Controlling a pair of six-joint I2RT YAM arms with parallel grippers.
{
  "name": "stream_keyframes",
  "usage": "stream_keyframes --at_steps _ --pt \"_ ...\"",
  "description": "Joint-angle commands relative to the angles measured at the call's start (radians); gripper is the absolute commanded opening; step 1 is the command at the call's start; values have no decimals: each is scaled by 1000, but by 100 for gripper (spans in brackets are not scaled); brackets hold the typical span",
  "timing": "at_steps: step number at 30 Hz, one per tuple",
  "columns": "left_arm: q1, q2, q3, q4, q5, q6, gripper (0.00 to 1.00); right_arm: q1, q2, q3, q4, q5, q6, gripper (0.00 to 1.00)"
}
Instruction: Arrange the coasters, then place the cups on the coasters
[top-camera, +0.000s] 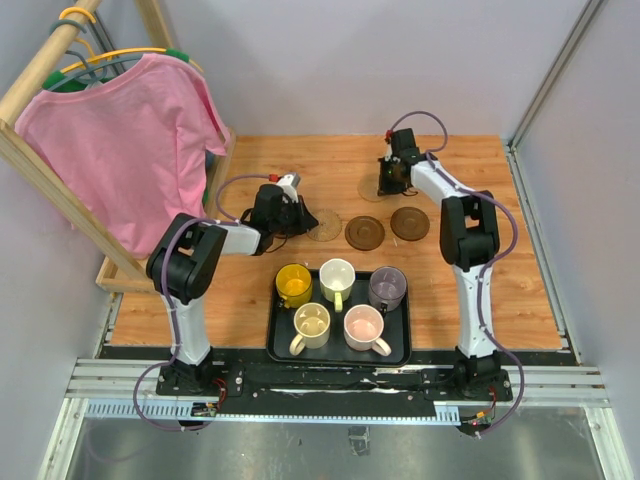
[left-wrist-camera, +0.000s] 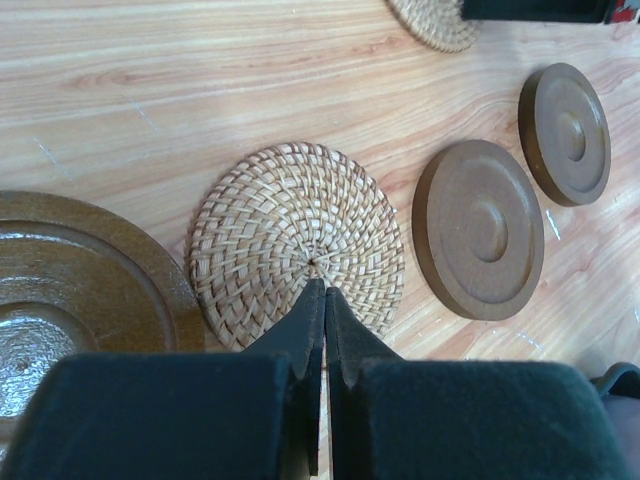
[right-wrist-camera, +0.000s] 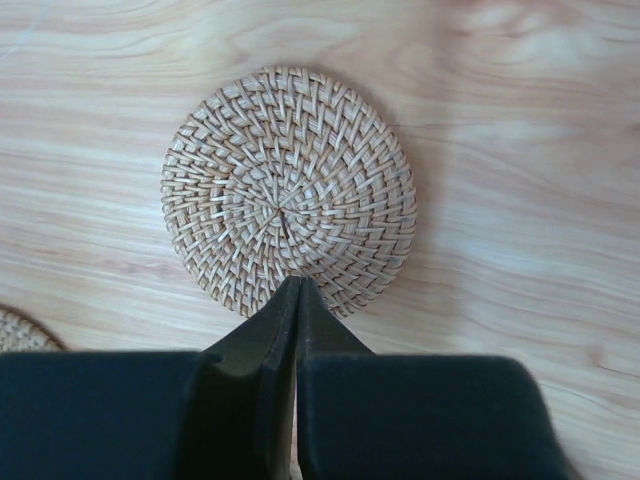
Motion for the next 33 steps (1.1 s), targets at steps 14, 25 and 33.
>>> stream_keyframes --at_steps 14,25,33 --pt "2 -18 -17 2 -1 29 1 -246 -219 -405 -44 180 115 1" --pt "3 -83 -56 -33 -65 62 0 -261 -347 -569 -77 304 119 1" --pt "20 -124 -53 -89 -162 96 1 -261 -476 -716 -110 390 108 1"
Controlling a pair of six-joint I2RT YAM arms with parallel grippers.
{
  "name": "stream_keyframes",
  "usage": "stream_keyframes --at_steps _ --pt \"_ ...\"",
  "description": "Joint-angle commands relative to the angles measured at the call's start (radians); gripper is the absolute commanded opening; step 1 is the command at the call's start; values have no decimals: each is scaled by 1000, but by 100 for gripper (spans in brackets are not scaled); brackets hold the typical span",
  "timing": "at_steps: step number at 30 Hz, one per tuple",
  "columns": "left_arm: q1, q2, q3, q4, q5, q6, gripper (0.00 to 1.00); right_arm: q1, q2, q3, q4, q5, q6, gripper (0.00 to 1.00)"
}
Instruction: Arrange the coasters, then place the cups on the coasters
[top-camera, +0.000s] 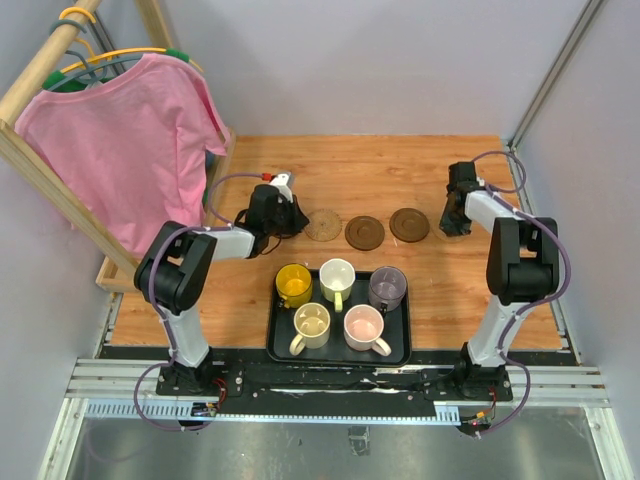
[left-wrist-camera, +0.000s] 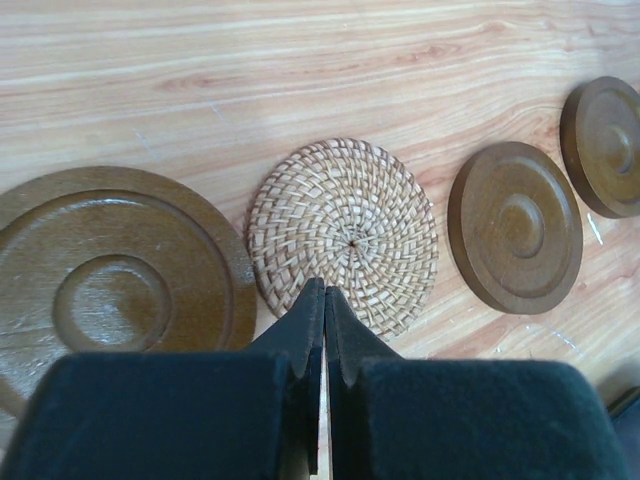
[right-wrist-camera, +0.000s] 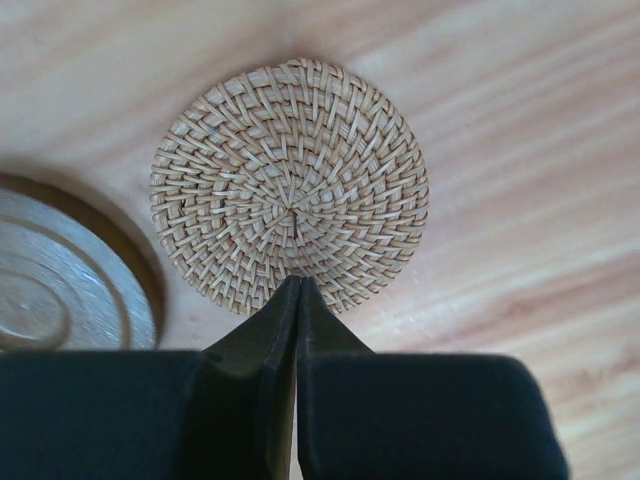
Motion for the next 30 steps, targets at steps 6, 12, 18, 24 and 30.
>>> stream_keyframes --at_steps 6,12,18,24,30 --pt "118 -50 -49 15 -21 -68 1 8 -77 -109 -94 53 -37 1" --pt "163 -51 -39 -18 -15 -70 0 56 -73 -76 -96 37 -65 1" --pt "163 -35 -1 -68 -29 -45 1 131 -56 -26 -110 72 -87 1" --pt "163 -15 7 -73 -9 -41 1 187 -68 44 -159 156 -102 2" --pt "163 2 4 -73 11 -42 1 267 -123 81 -137 140 -149 9"
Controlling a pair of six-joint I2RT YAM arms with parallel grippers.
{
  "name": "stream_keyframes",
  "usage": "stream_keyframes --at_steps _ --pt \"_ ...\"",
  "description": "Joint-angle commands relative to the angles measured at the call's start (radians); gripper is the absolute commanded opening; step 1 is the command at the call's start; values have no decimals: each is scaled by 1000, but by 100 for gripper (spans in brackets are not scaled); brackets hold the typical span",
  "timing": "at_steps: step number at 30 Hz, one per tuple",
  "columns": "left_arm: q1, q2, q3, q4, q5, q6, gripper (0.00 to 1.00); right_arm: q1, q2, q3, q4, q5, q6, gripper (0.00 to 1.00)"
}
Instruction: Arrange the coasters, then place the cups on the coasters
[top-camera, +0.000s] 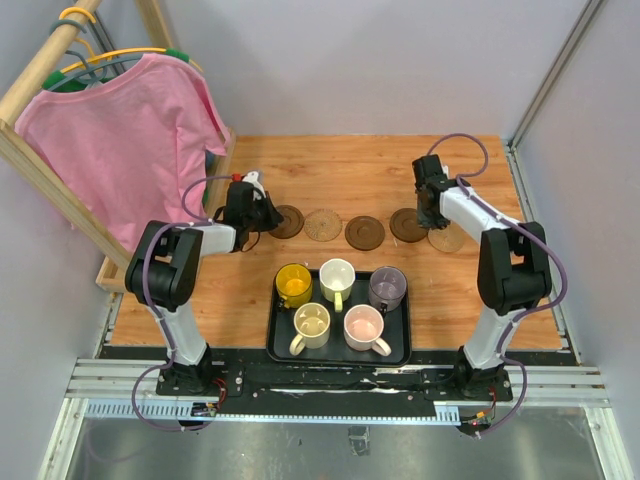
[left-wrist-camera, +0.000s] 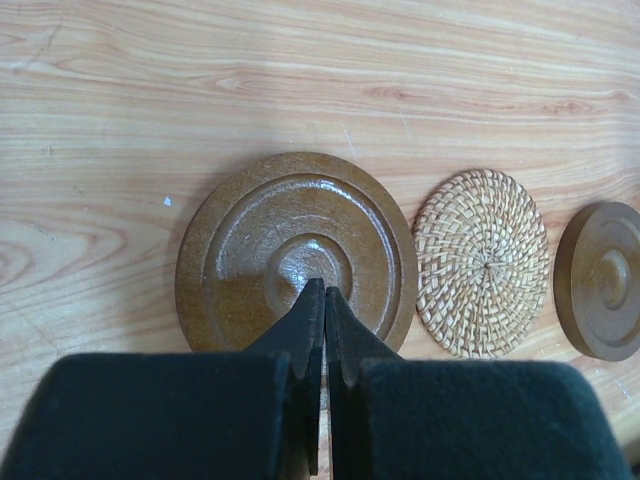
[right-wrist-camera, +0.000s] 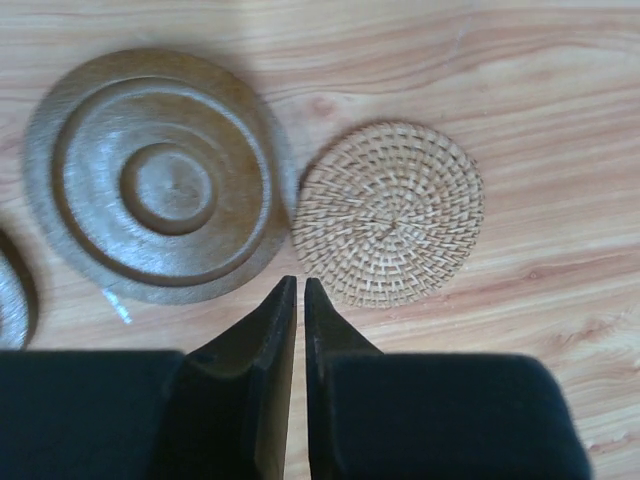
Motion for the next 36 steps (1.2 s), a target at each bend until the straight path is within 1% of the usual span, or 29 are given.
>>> stream_keyframes --at_steps 1,5,7,8,12,14,18,23,31,36 --pt "-1 22 19 -1 27 7 1 74 -55 41 -1 -18 -60 11" --pt "-1 32 19 1 41 -6 1 124 -22 82 48 -182 -83 18" --pt "-1 38 20 1 44 -14 0 156 26 126 53 -229 -94 18" --pt "-1 40 20 0 42 -16 1 175 50 154 51 -241 -98 17" --pt "0 44 27 -16 26 -23 0 237 152 277 30 -284 -106 4" --pt "4 48 32 -31 22 -26 0 258 215 349 19 -303 -104 2" --pt "24 50 28 -45 -2 -41 1 293 303 457 -9 -354 -98 1" --pt "76 40 0 -39 -14 -70 0 337 383 545 -31 -396 -107 1" --pt "112 29 -3 -46 2 -75 0 384 442 591 -42 -427 -116 1" --pt "112 43 -1 -12 60 -82 1 406 476 611 -41 -438 -125 1"
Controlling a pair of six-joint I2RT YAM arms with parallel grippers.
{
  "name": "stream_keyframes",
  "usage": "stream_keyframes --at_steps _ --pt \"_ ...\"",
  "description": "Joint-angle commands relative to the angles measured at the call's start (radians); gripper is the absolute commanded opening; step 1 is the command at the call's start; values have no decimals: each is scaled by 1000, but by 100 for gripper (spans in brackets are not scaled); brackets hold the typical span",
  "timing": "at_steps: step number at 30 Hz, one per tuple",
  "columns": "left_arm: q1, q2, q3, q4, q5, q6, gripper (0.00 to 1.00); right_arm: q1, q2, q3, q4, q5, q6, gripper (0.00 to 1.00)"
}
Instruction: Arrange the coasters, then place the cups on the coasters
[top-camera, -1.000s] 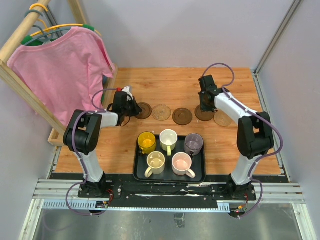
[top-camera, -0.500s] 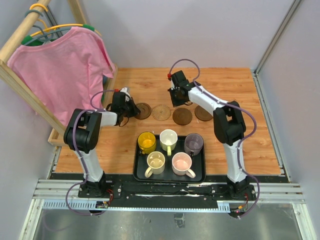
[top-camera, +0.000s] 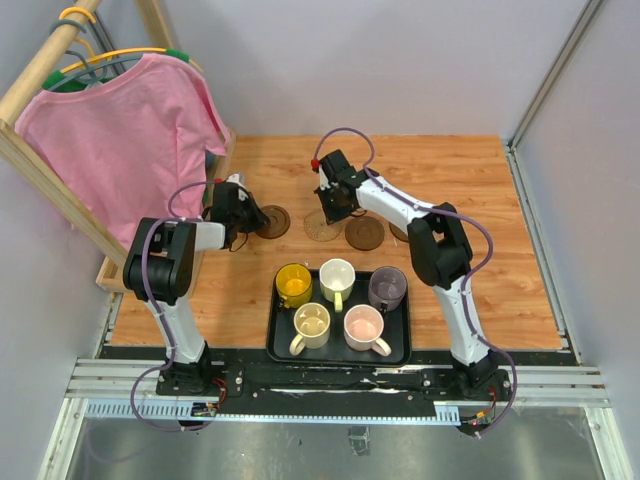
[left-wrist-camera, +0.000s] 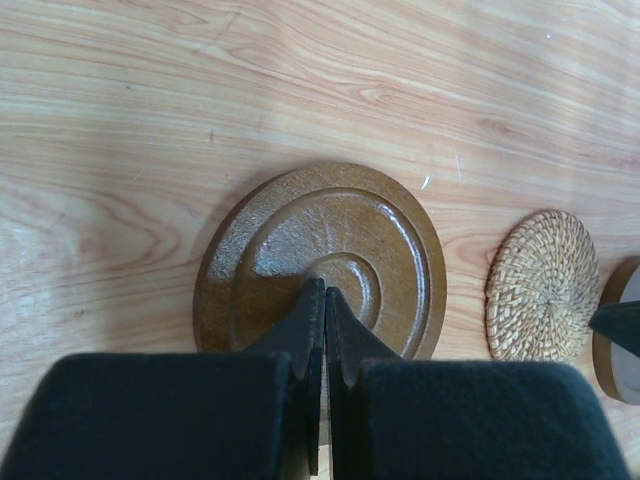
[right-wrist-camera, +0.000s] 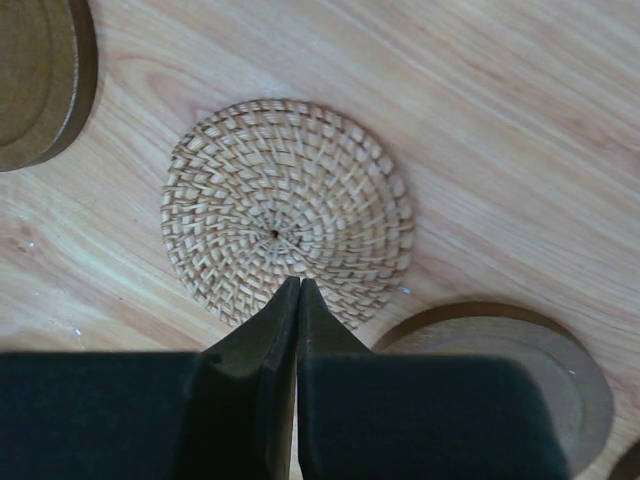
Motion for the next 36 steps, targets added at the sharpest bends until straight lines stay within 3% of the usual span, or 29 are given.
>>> stream_keyframes --at_steps 1,17,36 --pt "5 8 -3 22 57 -11 1 26 44 46 -24 -31 -20 1" --pt "4 23 8 39 89 1 1 39 199 176 -27 -112 -15 1" --pt "4 -27 31 73 127 5 1 44 72 174 17 -16 -100 5"
